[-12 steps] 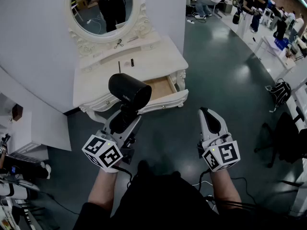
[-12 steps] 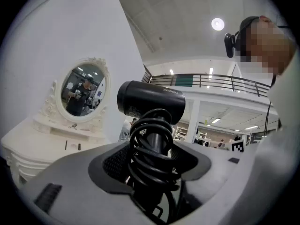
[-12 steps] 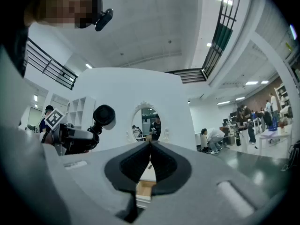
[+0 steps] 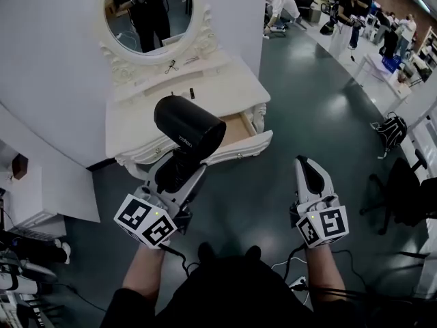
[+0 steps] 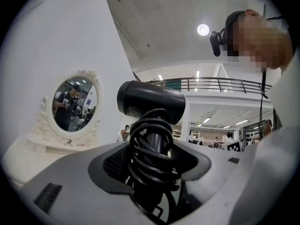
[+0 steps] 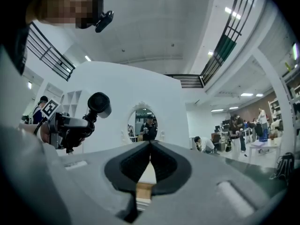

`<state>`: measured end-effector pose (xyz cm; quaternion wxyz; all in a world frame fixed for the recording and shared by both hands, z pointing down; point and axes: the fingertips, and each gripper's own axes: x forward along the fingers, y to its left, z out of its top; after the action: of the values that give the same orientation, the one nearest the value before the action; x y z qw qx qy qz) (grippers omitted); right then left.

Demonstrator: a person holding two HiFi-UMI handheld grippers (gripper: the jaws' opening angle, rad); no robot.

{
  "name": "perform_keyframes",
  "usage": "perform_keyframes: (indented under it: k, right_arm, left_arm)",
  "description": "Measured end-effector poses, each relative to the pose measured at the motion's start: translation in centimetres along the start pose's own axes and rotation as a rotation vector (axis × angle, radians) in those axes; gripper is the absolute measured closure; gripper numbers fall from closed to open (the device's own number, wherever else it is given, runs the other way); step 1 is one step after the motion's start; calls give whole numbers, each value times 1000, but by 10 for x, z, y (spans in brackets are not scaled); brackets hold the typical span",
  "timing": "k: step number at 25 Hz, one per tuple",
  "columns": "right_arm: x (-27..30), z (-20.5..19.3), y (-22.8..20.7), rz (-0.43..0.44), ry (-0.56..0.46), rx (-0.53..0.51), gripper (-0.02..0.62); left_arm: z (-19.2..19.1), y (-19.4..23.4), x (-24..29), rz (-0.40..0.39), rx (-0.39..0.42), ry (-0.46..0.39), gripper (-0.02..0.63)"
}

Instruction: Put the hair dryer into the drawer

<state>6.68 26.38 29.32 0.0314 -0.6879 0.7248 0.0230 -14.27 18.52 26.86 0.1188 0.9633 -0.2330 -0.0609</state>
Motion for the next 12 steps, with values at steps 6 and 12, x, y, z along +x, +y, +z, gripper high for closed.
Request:
perform_keyframes:
  k: [6, 12]
  right_arm:
    - [17, 4, 33, 1, -7, 17, 570]
    - [33, 9, 66, -31, -19, -3, 478]
  left_arm:
    - [10, 35, -26, 19, -4, -15, 344]
    - [7, 73, -52, 11, 42, -7, 344]
